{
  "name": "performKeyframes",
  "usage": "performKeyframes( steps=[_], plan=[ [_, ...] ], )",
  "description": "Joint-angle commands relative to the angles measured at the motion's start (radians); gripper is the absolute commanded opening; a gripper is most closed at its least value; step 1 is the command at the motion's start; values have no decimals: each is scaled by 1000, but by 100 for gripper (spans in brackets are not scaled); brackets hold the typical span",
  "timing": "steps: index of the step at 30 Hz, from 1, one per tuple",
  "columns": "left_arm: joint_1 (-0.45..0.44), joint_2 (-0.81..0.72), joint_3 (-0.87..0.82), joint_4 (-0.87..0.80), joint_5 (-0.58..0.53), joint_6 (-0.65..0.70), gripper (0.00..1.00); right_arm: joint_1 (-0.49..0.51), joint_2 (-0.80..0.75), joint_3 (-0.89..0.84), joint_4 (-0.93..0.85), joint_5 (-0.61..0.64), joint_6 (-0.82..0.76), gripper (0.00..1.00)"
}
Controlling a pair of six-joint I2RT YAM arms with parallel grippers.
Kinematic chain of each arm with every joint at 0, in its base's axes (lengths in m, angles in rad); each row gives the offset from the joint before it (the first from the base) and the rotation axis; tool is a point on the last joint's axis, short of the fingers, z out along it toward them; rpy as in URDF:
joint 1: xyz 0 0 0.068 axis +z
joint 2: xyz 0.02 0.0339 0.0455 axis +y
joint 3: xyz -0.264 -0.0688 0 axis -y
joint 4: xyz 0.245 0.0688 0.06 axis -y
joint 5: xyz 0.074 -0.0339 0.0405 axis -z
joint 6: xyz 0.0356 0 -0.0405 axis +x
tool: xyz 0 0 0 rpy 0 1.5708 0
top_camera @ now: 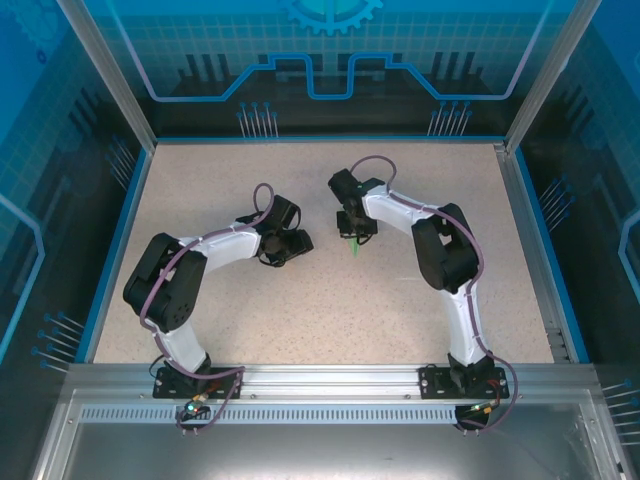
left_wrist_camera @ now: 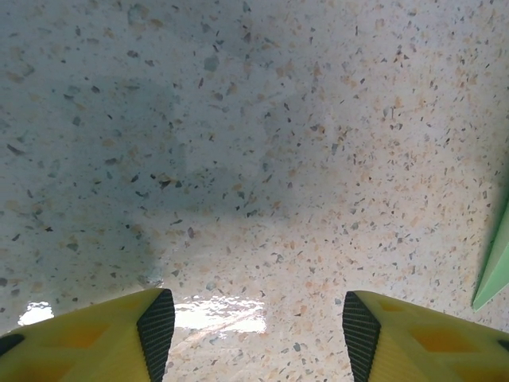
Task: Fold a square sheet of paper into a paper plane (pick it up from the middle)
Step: Move the paper plane to the center of the table.
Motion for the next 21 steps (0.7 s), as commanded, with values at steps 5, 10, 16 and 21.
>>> performKeyframes(
  steps=[5,10,16,21],
  plan=[
    [8,-4,11,-35,-14,17,62,-12,47,35,-36,-2,8,19],
    [8,-6,17,-45,-17,21,63,-12,71,44,-50,-5,10,23],
    [8,-14,24,-55,-22,25,63,-12,4,67,-72,-7,2,27],
    [8,-36,47,-92,-58,42,65,-13,-127,73,-82,-9,-2,42]
  ],
)
